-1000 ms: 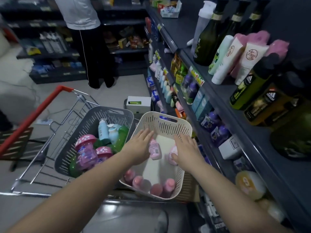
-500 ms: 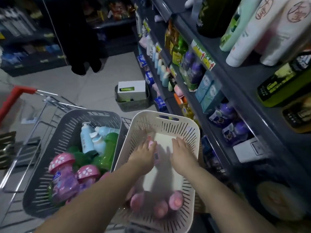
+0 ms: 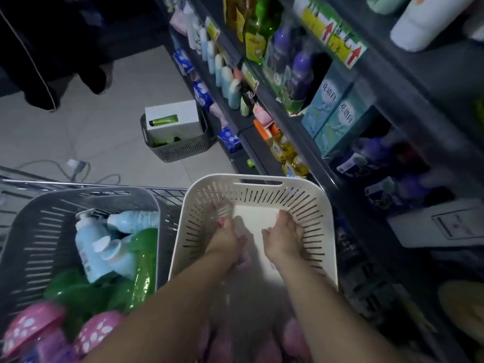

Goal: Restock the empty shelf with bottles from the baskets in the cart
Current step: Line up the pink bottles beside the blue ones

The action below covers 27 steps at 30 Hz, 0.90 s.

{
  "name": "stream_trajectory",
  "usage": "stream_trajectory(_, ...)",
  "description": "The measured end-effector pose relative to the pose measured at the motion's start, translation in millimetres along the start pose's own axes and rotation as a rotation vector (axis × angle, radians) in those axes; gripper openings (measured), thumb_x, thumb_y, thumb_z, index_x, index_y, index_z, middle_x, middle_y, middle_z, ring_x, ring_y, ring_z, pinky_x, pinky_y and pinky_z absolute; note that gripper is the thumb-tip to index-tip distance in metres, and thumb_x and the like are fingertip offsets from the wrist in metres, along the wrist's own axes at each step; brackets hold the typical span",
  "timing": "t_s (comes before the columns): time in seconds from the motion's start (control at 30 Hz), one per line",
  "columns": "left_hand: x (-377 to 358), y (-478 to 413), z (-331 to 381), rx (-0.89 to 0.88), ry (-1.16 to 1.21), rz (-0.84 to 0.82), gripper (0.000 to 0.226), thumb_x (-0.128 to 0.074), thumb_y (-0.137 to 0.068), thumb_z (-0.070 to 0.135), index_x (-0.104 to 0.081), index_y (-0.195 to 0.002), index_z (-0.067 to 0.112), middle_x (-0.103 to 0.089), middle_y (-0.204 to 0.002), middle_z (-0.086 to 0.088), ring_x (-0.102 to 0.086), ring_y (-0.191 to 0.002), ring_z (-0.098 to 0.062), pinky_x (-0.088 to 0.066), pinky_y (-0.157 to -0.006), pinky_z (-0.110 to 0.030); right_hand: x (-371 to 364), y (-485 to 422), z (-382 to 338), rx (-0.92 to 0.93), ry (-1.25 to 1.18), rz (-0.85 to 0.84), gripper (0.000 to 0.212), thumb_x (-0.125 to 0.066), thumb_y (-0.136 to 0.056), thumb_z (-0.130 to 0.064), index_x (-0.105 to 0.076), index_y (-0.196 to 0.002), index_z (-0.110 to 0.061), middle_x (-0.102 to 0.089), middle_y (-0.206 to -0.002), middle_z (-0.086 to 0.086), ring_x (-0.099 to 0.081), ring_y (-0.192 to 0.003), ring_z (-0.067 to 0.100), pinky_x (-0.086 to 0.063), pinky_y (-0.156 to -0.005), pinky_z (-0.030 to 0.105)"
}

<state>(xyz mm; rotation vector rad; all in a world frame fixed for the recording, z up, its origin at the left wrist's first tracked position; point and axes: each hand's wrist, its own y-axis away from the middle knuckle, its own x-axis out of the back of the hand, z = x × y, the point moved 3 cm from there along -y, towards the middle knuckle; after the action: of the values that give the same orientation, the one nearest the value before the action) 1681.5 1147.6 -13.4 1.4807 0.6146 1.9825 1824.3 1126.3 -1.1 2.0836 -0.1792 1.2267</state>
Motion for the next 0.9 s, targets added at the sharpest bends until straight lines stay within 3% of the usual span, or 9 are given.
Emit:
stream_trajectory(0.07,0,-2,-4,0.042,0.135,0.062,0.041,-0.055,-0.096,0.03,-0.042,-0.128,0.008,-0.059,-0.12,-0.019,-0.059,-0.108,-0.034,-0.045,-0.086,-0.033,-3,-4,4,0.004,0.03,0.004,0.064,-0.062,-0.091,-0.034,-0.031,-0.145,-0.019,-0.038,-0.151,0.004,-0.03,-0.135,0.03,-0.033,-0.112,0.043)
stream_trajectory(0.13,2,2,-4,0.075,0.209,0.097,0.039,-0.058,-0.094,0.025,-0.044,-0.125,0.007,-0.056,-0.123,-0.017,-0.057,-0.11,-0.033,-0.045,-0.089,-0.036,-11,-7,9,-0.024,0.025,-0.062,0.056,-0.064,-0.089,-0.038,-0.045,-0.138,-0.018,-0.045,-0.144,0.004,-0.036,-0.133,0.028,-0.036,-0.11,0.038)
stream_trajectory(0.23,4,12,-1,0.097,0.307,0.126,0.047,-0.062,-0.088,0.019,-0.039,-0.126,0.004,-0.051,-0.126,-0.017,-0.055,-0.111,-0.033,-0.045,-0.088,-0.034,-23,-6,15,-0.093,-0.019,-0.186,0.038,-0.06,-0.083,-0.047,-0.072,-0.1,-0.014,-0.066,-0.107,0.005,-0.062,-0.095,0.025,-0.053,-0.086,0.031)
stream_trajectory(0.3,5,14,-1,0.094,0.359,0.083,0.056,-0.066,-0.084,0.018,-0.033,-0.126,0.004,-0.052,-0.123,-0.018,-0.056,-0.11,-0.034,-0.046,-0.088,-0.035,-27,-2,22,-0.138,-0.175,-0.216,0.026,-0.068,-0.083,-0.038,-0.072,-0.075,-0.014,-0.067,-0.085,0.003,-0.065,-0.078,0.022,-0.054,-0.073,0.027)
stream_trajectory(0.37,9,20,1,0.062,0.399,0.024,0.049,-0.065,-0.082,0.017,-0.028,-0.114,0.012,-0.058,-0.112,-0.015,-0.061,-0.102,-0.033,-0.05,-0.086,-0.038,-22,5,25,-0.141,-0.331,-0.193,0.023,-0.073,-0.083,-0.027,-0.066,-0.064,-0.017,-0.065,-0.079,0.0,-0.063,-0.074,0.02,-0.051,-0.067,0.025)
stream_trajectory(0.5,21,46,11,-0.076,0.519,0.01,0.037,-0.062,-0.085,0.014,-0.031,-0.104,0.02,-0.055,-0.091,0.002,-0.055,-0.084,-0.019,-0.044,-0.066,-0.026,0,31,13,-0.104,-0.496,-0.203,0.012,-0.072,-0.087,-0.02,-0.062,-0.082,-0.021,-0.062,-0.09,-0.002,-0.063,-0.085,0.019,-0.049,-0.074,0.029)
stream_trajectory(0.63,39,70,21,-0.239,0.707,0.057,0.038,-0.075,-0.075,0.004,-0.045,-0.099,0.008,-0.059,-0.081,0.005,-0.059,-0.077,-0.014,-0.047,-0.068,-0.023,30,64,17,-0.118,-0.724,-0.181,0.013,-0.071,-0.087,-0.008,-0.063,-0.095,-0.015,-0.07,-0.099,0.004,-0.068,-0.085,0.017,-0.051,-0.065,0.024)
stream_trajectory(0.73,58,87,22,-0.23,0.884,0.081,0.031,-0.075,-0.072,-0.005,-0.055,-0.094,0.004,-0.065,-0.085,-0.003,-0.061,-0.078,-0.016,-0.046,-0.066,-0.014,54,89,13,-0.048,-0.82,-0.108,0.015,-0.072,-0.087,-0.011,-0.065,-0.097,-0.02,-0.074,-0.094,-0.003,-0.071,-0.087,0.016,-0.057,-0.072,0.03)
stream_trajectory(0.9,108,117,32,-0.311,1.169,0.112,0.014,-0.071,-0.083,0.002,-0.065,-0.095,0.008,-0.074,-0.094,-0.009,-0.069,-0.089,-0.027,-0.055,-0.079,-0.036,105,124,-12,0.1,-0.962,-0.014,0.02,-0.071,-0.086,-0.005,-0.067,-0.093,-0.023,-0.075,-0.091,-0.006,-0.07,-0.088,0.01,-0.056,-0.077,0.026)
